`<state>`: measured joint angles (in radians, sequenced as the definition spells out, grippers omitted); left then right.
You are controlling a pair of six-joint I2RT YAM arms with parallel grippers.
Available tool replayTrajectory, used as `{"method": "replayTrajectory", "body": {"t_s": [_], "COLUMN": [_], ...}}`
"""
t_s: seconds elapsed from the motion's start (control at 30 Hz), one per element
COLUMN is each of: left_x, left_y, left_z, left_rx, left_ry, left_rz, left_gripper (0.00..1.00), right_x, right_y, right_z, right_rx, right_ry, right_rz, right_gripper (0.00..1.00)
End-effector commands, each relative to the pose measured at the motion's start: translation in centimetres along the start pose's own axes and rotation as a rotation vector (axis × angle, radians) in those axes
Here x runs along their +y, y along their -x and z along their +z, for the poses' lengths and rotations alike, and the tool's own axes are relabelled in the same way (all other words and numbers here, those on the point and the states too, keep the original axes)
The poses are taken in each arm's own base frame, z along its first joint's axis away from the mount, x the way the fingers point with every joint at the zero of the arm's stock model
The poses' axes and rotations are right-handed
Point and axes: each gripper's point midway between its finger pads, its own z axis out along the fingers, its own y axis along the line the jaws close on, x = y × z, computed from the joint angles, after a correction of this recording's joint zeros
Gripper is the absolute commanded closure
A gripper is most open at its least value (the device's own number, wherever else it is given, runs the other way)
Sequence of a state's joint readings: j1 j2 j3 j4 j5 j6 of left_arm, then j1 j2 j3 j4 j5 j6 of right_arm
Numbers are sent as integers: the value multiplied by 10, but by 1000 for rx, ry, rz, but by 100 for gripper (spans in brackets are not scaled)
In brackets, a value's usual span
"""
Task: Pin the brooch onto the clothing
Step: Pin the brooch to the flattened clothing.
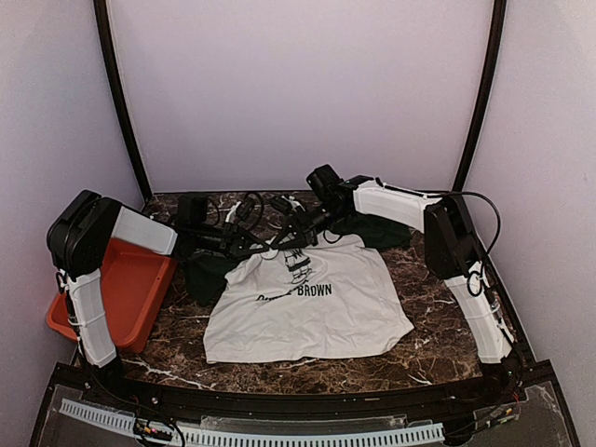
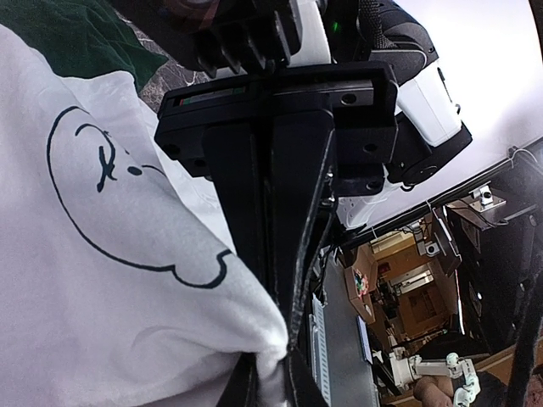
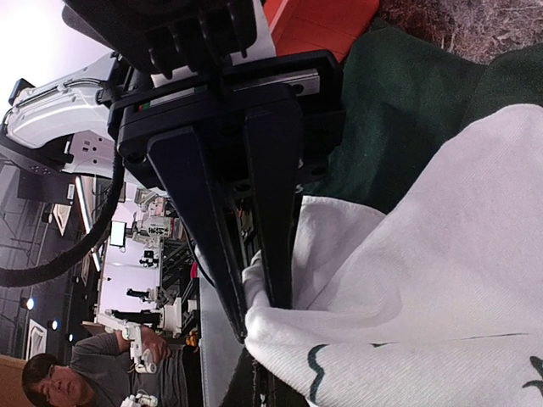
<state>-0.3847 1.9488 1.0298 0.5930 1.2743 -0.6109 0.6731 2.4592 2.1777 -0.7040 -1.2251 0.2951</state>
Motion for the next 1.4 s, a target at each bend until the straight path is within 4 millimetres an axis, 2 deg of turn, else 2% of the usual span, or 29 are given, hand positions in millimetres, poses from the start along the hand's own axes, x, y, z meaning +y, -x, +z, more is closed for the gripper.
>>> {"method": "replayTrajectory", "body": {"t_s": [0.0, 0.07, 0.27, 0.37, 0.57, 1.03, 1.17, 1.2, 1.37], "left_x": [-12, -12, -20, -24, -22, -17, -20, -21, -34], "left_y": [-3, -3, 2, 5, 3, 2, 3, 3, 10], "left_z": [10, 11, 12, 12, 12, 14, 14, 14, 7], "left_rx": [22, 21, -7, -17, -10, -19, -35, -38, -71], "left_ry": [-20, -18, -58, -82, -83, -54, -52, -56, -88], "left_rz": [24, 25, -1, 16, 11, 9, 19, 23, 39], "left_gripper": [90, 90, 78, 77, 87, 99, 89, 83, 76], "right_x": [37, 39, 38, 37, 38, 38, 37, 37, 32], "right_y": [11, 12, 11, 11, 12, 14, 14, 14, 13], "right_z": [-8, -9, -8, -8, -8, -8, -7, -7, -9], "right_rx": [-20, -21, -20, -19, -21, -27, -27, -28, -29], "right_ry": [58, 62, 65, 64, 63, 68, 82, 82, 81], "right_rz": [-90, -89, -84, -82, -86, -74, -64, -62, -56], "right_gripper": [100, 100, 100, 100, 100, 100, 100, 100, 100]}}
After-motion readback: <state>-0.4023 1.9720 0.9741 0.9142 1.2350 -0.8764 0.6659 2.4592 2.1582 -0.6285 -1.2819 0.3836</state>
